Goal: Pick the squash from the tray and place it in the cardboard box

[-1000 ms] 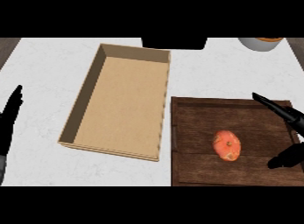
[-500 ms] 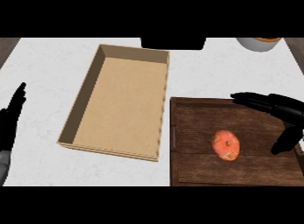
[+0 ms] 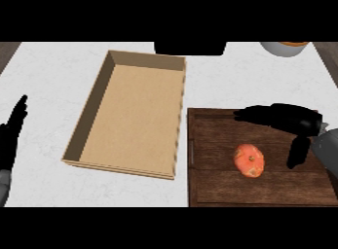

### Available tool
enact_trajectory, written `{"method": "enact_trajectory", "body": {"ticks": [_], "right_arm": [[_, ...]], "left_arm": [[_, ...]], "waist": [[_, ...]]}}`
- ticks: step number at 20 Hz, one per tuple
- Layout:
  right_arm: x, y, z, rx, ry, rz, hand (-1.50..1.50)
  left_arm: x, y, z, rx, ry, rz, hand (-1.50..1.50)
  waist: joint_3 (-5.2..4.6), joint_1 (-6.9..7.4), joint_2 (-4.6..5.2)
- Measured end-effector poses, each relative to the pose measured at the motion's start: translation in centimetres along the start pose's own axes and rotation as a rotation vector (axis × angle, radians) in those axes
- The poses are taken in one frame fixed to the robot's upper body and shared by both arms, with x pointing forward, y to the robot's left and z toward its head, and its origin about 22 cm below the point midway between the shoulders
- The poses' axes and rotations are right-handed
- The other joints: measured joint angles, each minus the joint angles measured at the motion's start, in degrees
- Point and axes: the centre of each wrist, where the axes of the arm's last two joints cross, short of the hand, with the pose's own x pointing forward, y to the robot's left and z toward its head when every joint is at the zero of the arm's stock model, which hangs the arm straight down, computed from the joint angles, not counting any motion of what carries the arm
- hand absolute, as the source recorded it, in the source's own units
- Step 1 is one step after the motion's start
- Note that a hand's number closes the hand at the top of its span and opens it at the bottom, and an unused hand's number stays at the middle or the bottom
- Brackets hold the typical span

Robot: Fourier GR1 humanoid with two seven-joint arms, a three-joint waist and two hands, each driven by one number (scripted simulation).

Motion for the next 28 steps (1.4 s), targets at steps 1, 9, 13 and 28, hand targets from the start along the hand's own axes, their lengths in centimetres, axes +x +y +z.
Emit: {"method": "enact_trajectory", "body": {"ticks": [1,9,13,28], "right_arm": [[0.3,0.2,-0.6,0.009,0.008,0.005,-1.5],[0.5,1.3,-1.2,0.035,0.02,0.027,-1.5],[0.9,1.7,-2.0,0.032,0.011,0.024,-1.5],[4.7,3.0,-1.4,0.042,-0.051,0.04,-1.5]], "left_arm": [[0.2,0.0,0.0,0.0,0.0,-0.002,0.0],[0.0,0.1,0.2,0.009,0.005,0.001,0.0],[0.2,-0.1,-0.2,0.007,0.002,-0.002,0.0],[-0.3,1.0,0.1,0.017,0.003,0.001,0.0]], "waist": [[0.0,-0.04,-0.01],[0.02,-0.25,-0.03],[0.01,-0.28,-0.02],[0.01,-0.47,-0.09]]}}
